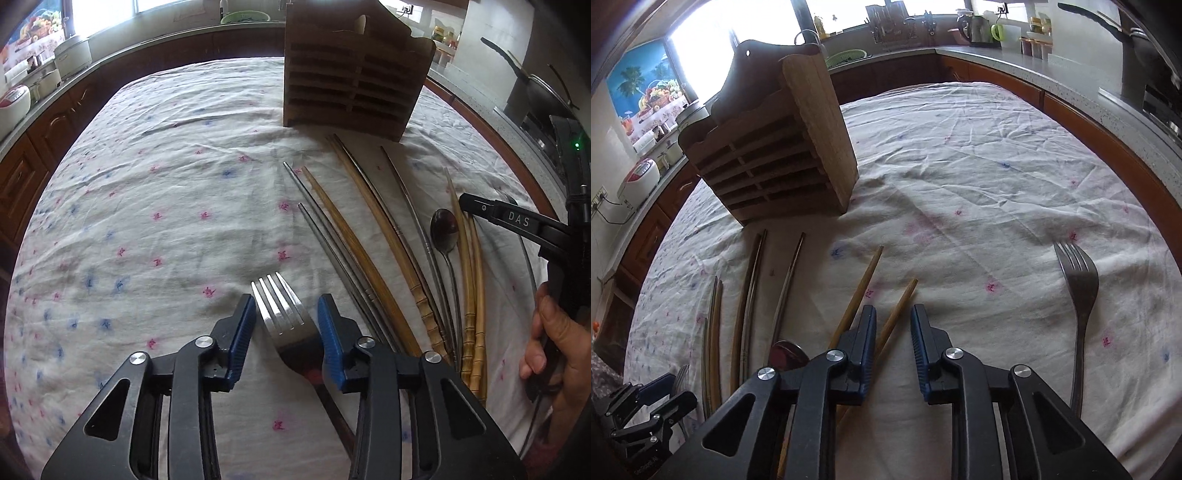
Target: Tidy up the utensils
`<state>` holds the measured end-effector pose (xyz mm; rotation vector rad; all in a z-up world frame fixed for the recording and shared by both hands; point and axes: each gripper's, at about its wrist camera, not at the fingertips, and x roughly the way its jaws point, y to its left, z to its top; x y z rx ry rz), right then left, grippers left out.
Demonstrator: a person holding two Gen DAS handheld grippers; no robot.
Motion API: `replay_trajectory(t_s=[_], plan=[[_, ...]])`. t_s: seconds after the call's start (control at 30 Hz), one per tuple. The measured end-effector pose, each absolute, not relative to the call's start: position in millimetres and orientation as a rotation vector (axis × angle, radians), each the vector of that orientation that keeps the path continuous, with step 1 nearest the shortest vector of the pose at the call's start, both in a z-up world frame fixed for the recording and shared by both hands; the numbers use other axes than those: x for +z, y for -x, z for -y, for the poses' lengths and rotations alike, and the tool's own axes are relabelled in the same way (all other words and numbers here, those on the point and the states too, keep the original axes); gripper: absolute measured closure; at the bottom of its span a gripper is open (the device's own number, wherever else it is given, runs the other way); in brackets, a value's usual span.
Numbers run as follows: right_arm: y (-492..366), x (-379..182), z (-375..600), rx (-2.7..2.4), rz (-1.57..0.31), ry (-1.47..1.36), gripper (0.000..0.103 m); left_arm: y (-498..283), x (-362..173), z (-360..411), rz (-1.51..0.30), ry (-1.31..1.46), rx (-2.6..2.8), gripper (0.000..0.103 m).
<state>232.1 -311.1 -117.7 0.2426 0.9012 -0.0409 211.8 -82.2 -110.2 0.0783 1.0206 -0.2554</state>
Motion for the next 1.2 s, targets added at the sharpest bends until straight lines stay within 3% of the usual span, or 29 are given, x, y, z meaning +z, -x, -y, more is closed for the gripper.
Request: replay_trajectory(t_s=[0.1,0.27,0.3,1.2], plan=[[-232,-118,316,-0.022,-0.899,-0.283,0.097,-214,-109,78,-1.021,-0.051,-0.276,0.073],[-219,-105,319,0.037,-0.864,-0.352,0.098,-211,-102,64,-1.020,0.025,-0.316,0.084],[-215,-101,319,0.058,-0.853,-0.367,0.098,-210,-99,62,-1.018,0.028,-0.316,0.100],[-147,33,303,0.172,-0.502,-0.329,0.098,-168,15,10,-0.680,0.168,-0.350,0.101]])
